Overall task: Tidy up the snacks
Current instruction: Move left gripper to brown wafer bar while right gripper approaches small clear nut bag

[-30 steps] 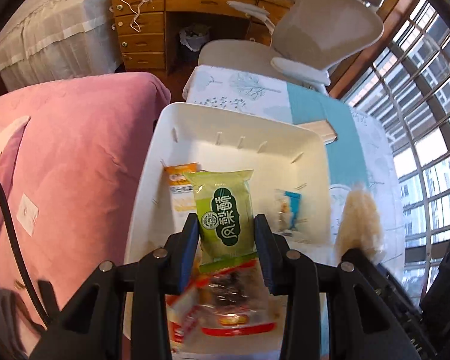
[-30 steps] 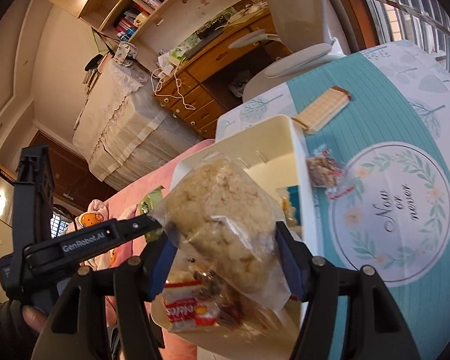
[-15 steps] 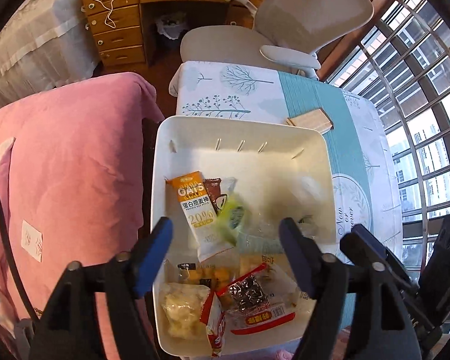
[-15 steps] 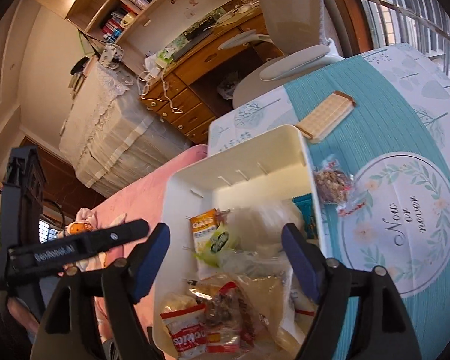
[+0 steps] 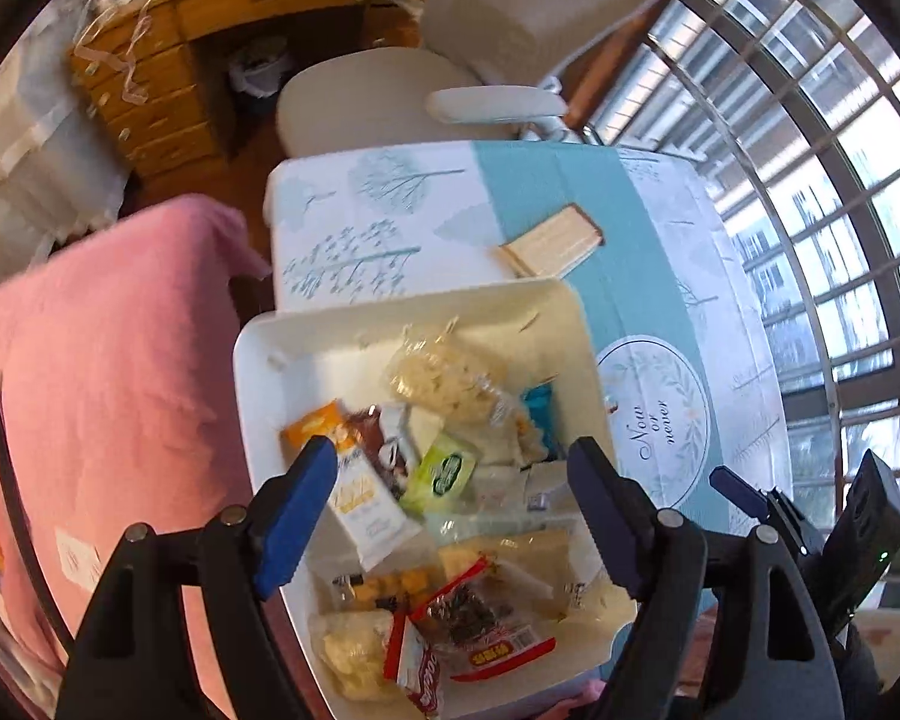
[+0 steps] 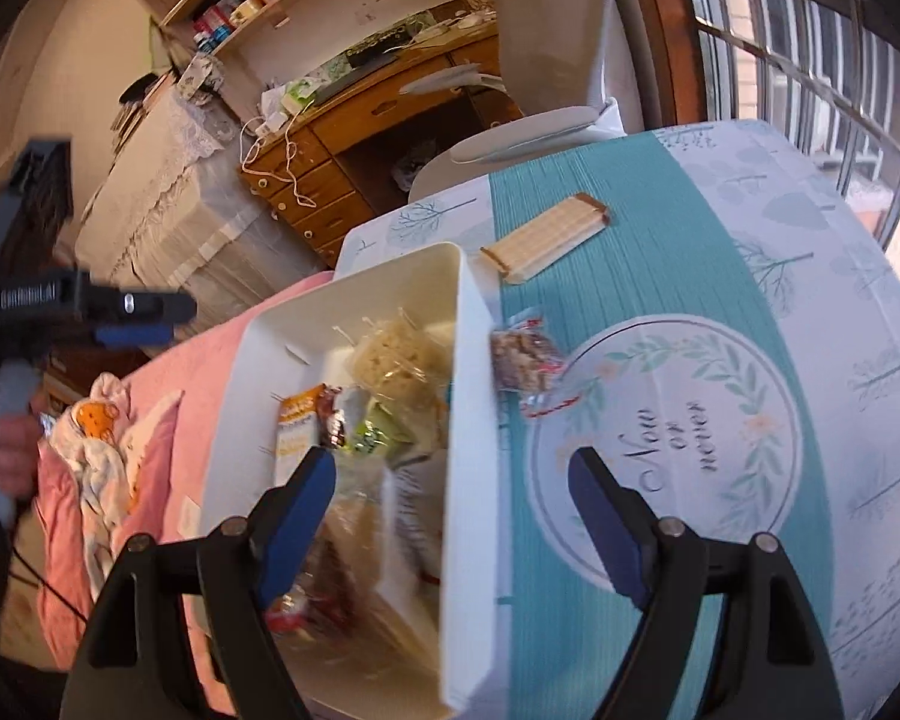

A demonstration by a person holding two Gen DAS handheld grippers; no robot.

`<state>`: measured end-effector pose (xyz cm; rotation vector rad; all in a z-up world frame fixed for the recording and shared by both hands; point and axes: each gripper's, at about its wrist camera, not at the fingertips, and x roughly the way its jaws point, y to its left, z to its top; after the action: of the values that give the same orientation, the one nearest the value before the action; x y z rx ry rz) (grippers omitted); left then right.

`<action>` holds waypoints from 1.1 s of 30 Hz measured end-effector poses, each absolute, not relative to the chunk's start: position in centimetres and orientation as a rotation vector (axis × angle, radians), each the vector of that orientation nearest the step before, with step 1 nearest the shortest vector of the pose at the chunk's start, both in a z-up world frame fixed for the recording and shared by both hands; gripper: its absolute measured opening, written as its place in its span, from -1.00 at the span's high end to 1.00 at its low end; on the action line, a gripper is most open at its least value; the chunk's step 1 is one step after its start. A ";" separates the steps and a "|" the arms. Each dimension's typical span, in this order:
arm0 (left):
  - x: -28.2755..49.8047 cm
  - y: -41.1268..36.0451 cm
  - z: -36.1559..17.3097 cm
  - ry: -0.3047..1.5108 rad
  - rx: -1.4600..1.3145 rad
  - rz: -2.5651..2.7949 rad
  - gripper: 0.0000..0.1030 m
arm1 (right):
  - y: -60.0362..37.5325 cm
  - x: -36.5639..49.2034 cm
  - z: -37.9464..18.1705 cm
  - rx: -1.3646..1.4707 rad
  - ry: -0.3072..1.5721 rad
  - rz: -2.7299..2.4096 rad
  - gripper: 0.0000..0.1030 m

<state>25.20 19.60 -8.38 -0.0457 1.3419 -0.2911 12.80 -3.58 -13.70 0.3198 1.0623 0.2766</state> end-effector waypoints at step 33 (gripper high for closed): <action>41.6 -0.6 -18.3 1.540 0.450 -0.391 -0.63 | -3.0 16.8 -23.5 -0.329 0.876 0.527 -0.56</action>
<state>41.63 -0.63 -18.30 0.4499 1.5401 -0.3907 16.82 -3.01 -23.49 -0.3288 0.8764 0.5270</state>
